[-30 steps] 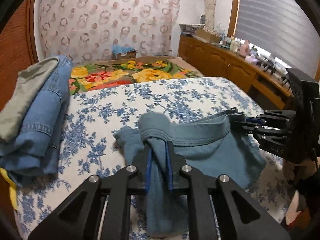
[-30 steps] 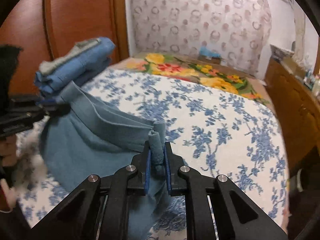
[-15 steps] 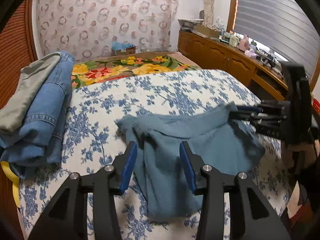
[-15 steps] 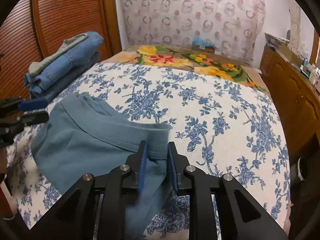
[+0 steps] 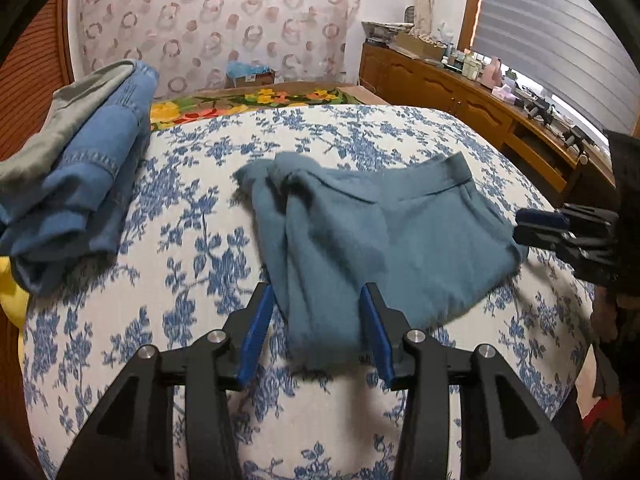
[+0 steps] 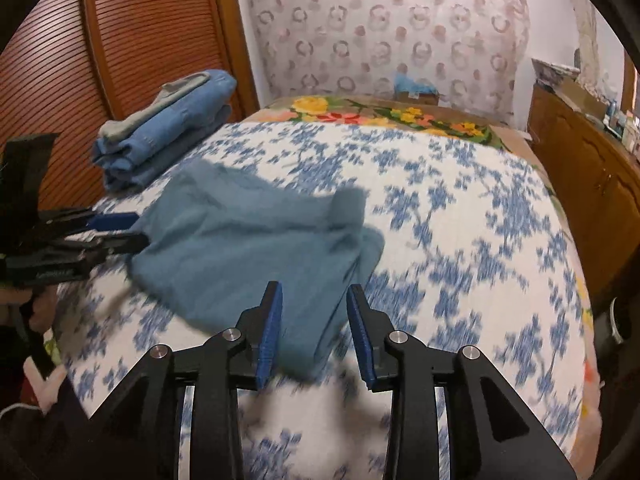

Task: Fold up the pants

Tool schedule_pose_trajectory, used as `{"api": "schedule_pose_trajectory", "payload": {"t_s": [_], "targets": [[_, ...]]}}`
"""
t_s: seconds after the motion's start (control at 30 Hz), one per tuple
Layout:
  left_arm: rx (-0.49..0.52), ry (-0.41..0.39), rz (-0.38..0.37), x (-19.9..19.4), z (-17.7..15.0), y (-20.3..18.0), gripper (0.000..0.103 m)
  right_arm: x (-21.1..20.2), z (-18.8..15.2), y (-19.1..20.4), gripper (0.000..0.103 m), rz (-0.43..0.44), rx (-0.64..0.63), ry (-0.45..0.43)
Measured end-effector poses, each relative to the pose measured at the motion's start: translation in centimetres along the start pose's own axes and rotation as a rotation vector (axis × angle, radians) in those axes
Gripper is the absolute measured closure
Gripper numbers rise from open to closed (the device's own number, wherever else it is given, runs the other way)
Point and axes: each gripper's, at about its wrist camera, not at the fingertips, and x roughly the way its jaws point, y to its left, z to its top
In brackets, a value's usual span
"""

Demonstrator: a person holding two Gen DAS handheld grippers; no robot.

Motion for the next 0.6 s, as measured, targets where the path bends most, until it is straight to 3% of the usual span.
{"api": "schedule_pose_trajectory", "payload": {"t_s": [0.47,0.6], "targets": [[0.001,0.009,0.014,0.2,-1.0,-0.1,0.059,-0.2,-2.3,0.3,0.07,0.041,0.028,0.04],[-0.001,0.009,0.015,0.2,-1.2,-0.1,0.059,0.1,-2.3,0.8,0.079,0.051,0.006,0.051]]}}
